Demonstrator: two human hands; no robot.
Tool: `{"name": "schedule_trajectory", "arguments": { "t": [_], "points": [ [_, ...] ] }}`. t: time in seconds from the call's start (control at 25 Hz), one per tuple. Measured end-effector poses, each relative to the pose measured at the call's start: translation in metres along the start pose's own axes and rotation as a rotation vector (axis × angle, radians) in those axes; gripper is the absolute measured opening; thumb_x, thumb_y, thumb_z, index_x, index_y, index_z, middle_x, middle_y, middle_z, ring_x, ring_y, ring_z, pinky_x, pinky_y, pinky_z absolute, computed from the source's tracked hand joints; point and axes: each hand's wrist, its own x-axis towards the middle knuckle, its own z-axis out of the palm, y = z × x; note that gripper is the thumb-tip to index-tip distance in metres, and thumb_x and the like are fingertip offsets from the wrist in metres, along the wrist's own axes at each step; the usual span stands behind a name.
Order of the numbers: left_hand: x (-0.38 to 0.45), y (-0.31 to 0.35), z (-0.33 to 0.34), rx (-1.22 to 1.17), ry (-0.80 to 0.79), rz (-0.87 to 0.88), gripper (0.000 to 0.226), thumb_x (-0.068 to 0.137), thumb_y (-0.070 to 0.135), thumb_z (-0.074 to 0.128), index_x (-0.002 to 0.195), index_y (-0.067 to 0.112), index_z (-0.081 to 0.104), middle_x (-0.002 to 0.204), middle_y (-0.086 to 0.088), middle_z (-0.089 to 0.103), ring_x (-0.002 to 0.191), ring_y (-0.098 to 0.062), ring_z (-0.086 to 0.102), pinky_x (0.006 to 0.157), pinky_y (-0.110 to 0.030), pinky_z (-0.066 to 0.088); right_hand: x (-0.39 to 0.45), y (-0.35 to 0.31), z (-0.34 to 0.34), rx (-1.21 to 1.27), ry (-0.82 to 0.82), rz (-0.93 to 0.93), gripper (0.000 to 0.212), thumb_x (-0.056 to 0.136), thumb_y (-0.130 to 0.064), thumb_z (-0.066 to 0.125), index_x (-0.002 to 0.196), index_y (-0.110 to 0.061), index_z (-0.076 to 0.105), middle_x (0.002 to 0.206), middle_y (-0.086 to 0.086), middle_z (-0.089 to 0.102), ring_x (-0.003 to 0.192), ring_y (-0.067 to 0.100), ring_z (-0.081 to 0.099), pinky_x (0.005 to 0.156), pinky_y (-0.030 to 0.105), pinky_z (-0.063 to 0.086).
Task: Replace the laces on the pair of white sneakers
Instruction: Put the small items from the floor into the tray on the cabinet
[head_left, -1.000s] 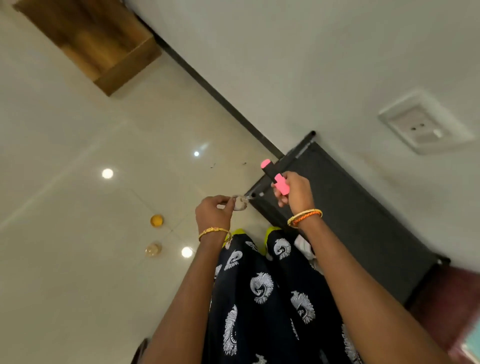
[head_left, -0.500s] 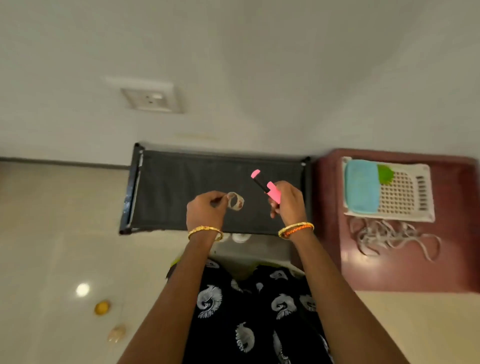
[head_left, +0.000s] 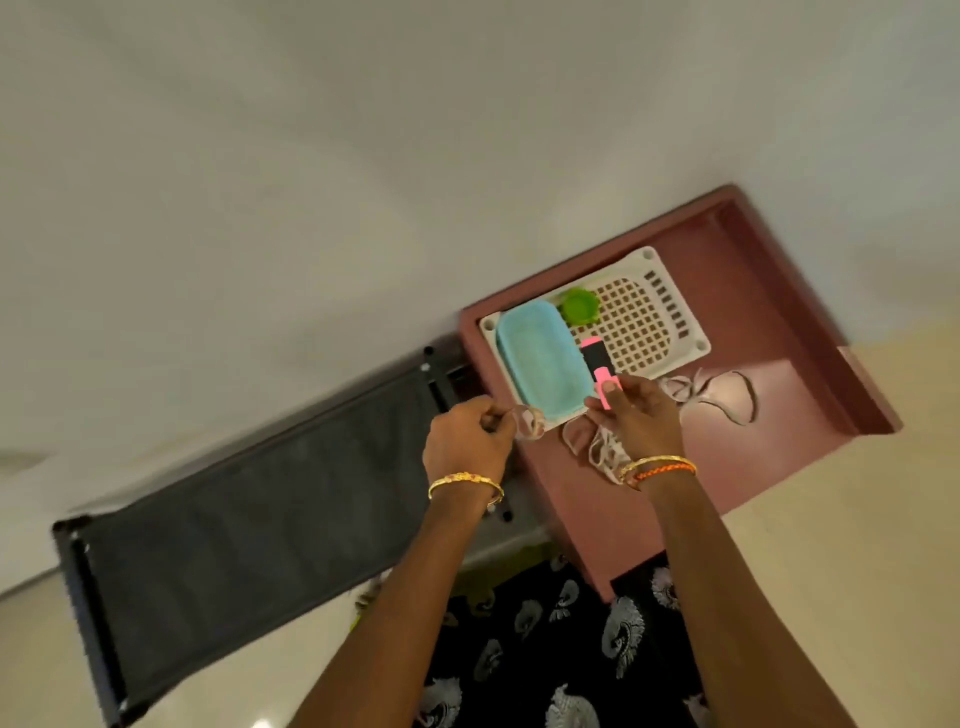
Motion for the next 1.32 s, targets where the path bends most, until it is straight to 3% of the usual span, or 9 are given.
{"name": "schedule_trajectory", "arguments": {
  "t": [0.2,0.36,0.48,0.64,0.76,0.92,1.12,1.24,1.32],
  "points": [
    [0.051,0.062,0.063,0.084,-0.029,0.144,0.022,0.083,0.034,0.067,0.085,0.013,0.072,0.091,-0.003,0.066,0.082,-0.019,0.062,0.070,-0.033,0.051,0.082,-0.005,-0.034,-0.176,0.200,-0.054,0.008,0.087,-0.017,0.067,0.085,-0.011,0.062,0.076,0.003,0.059,0.071,0.020,0.064,0.068,0.030,0.057],
    [0.111,0.089,0.108,0.066,-0.082,0.209,0.014,0.078,0.027,0.069,0.078,0.013,0.071,0.084,-0.012,0.068,0.081,-0.029,0.063,0.074,-0.040,0.051,0.122,0.000,-0.038,-0.338,0.329,-0.171,0.019,0.084,-0.023,0.070,0.097,-0.009,0.069,0.084,0.002,0.060,0.076,0.014,0.054,0.061,0.009,0.041],
    [0.149,0.102,0.133,0.076,-0.087,0.241,0.018,0.076,0.030,0.073,0.081,0.013,0.072,0.081,-0.008,0.071,0.078,-0.025,0.065,0.074,-0.032,0.052,0.146,0.005,-0.032,-0.303,0.368,-0.132,0.004,0.083,-0.023,0.070,0.086,-0.021,0.067,0.075,-0.004,0.061,0.072,0.017,0.058,0.071,0.032,0.054],
    [0.175,0.110,0.153,0.225,-0.092,0.305,0.019,0.083,0.030,0.068,0.091,0.014,0.072,0.093,-0.004,0.072,0.087,-0.021,0.066,0.070,-0.025,0.045,0.165,0.007,-0.028,-0.222,0.363,-0.096,0.023,0.083,-0.018,0.069,0.070,-0.035,0.058,0.068,-0.013,0.057,0.081,0.029,0.066,0.077,0.049,0.056],
    [0.181,0.114,0.159,0.370,-0.033,0.341,0.022,0.086,0.032,0.064,0.100,0.016,0.072,0.100,-0.003,0.072,0.089,-0.022,0.067,0.067,-0.026,0.044,0.172,0.009,-0.028,-0.249,0.346,-0.069,0.023,0.084,-0.018,0.067,0.071,-0.034,0.057,0.073,-0.007,0.060,0.082,0.030,0.065,0.078,0.049,0.055],
    [0.184,0.118,0.159,0.586,0.000,0.369,0.029,0.089,0.037,0.061,0.104,0.014,0.070,0.099,-0.006,0.070,0.088,-0.025,0.068,0.063,-0.030,0.046,0.173,0.011,-0.023,-0.233,0.363,-0.055,0.006,0.086,-0.015,0.066,0.088,-0.018,0.062,0.076,-0.003,0.060,0.079,0.022,0.062,0.080,0.042,0.056],
    [0.189,0.115,0.149,0.650,0.001,0.372,0.031,0.089,0.040,0.061,0.102,0.013,0.068,0.099,-0.007,0.068,0.091,-0.027,0.066,0.062,-0.030,0.040,0.184,0.008,-0.007,-0.163,0.328,-0.069,0.017,0.083,0.001,0.064,0.099,-0.004,0.065,0.091,0.008,0.063,0.085,0.022,0.063,0.081,0.042,0.057],
    [0.188,0.111,0.146,0.613,-0.010,0.408,0.034,0.090,0.045,0.056,0.100,0.014,0.067,0.097,-0.006,0.068,0.089,-0.026,0.065,0.062,-0.030,0.039,0.188,0.009,-0.004,-0.087,0.350,-0.044,0.017,0.080,0.000,0.069,0.086,-0.014,0.061,0.106,0.013,0.065,0.087,0.023,0.067,0.074,0.041,0.059],
    [0.186,0.109,0.146,0.599,-0.015,0.437,0.031,0.092,0.042,0.055,0.103,0.015,0.066,0.099,-0.005,0.068,0.090,-0.025,0.064,0.063,-0.029,0.039,0.187,0.012,-0.005,-0.150,0.393,-0.083,0.025,0.079,-0.004,0.071,0.074,-0.024,0.057,0.101,0.011,0.067,0.085,0.024,0.068,0.073,0.042,0.059]
  ]
}}
